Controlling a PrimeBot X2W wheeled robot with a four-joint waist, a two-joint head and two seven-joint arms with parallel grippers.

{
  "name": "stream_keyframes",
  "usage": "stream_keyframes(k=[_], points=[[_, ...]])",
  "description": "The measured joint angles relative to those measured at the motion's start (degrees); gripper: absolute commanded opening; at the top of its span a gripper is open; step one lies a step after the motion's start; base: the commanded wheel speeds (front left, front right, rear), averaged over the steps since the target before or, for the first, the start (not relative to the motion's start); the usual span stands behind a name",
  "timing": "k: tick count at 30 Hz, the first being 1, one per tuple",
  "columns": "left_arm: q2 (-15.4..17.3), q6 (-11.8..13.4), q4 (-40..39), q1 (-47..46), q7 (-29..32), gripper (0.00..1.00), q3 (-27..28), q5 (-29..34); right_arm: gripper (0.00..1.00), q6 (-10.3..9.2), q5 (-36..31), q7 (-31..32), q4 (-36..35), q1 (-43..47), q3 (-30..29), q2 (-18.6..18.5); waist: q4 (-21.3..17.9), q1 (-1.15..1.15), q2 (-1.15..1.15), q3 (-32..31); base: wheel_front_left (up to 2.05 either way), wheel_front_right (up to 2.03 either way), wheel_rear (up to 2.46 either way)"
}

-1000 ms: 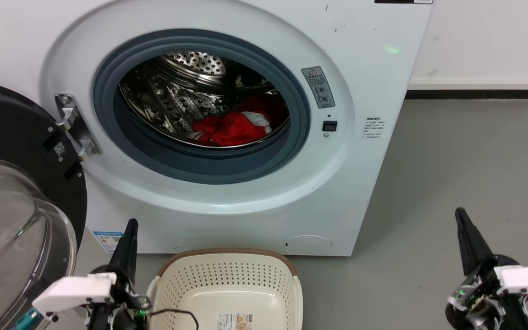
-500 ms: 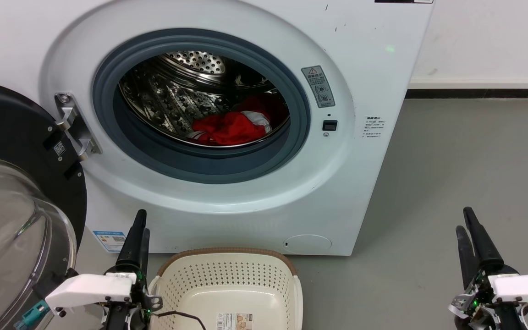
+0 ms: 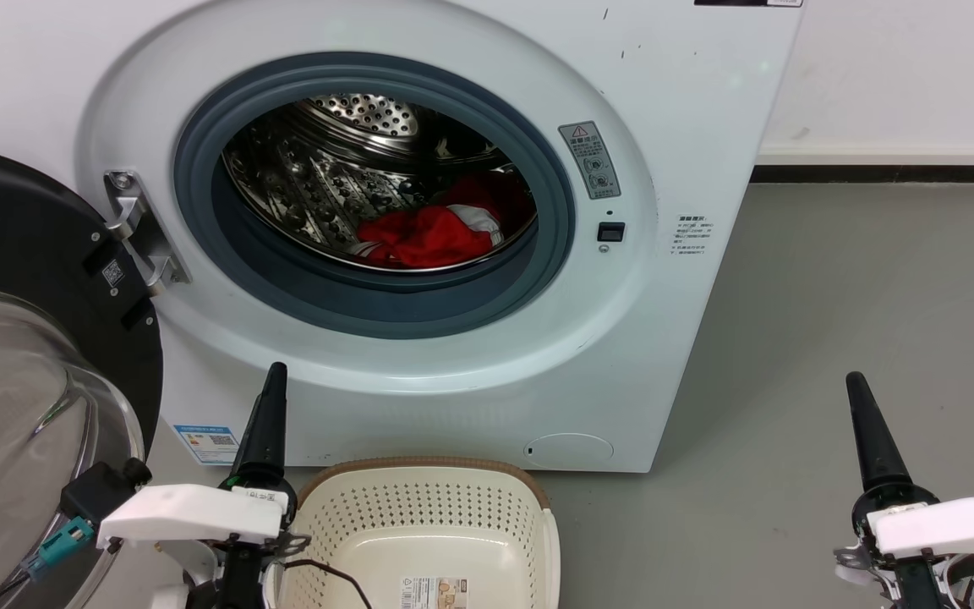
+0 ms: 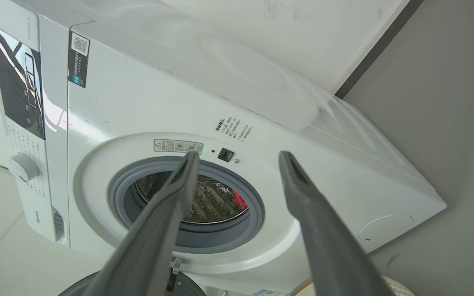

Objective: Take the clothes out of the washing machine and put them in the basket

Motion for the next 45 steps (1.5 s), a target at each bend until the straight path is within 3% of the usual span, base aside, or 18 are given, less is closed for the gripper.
stream_keyframes(k=[21, 45], points=[[0.0, 1.1, -0.4, -1.0, -4.2, 1.0, -2.4, 22.3, 1.0, 0.0, -26.7, -4.1, -3.2, 2.3, 1.5, 0.0, 0.6, 0.0, 0.0, -0.1, 0.0, 0.0, 0.0], [0.0, 2.0, 1.0, -2.2, -8.1, 1.0, -4.9, 40.4, 1.0, 0.01, -45.8, -6.9, -4.2, 3.5, 1.8, 0.0, 1.3, 0.0, 0.0, 0.0, 0.0, 0.0, 0.0]])
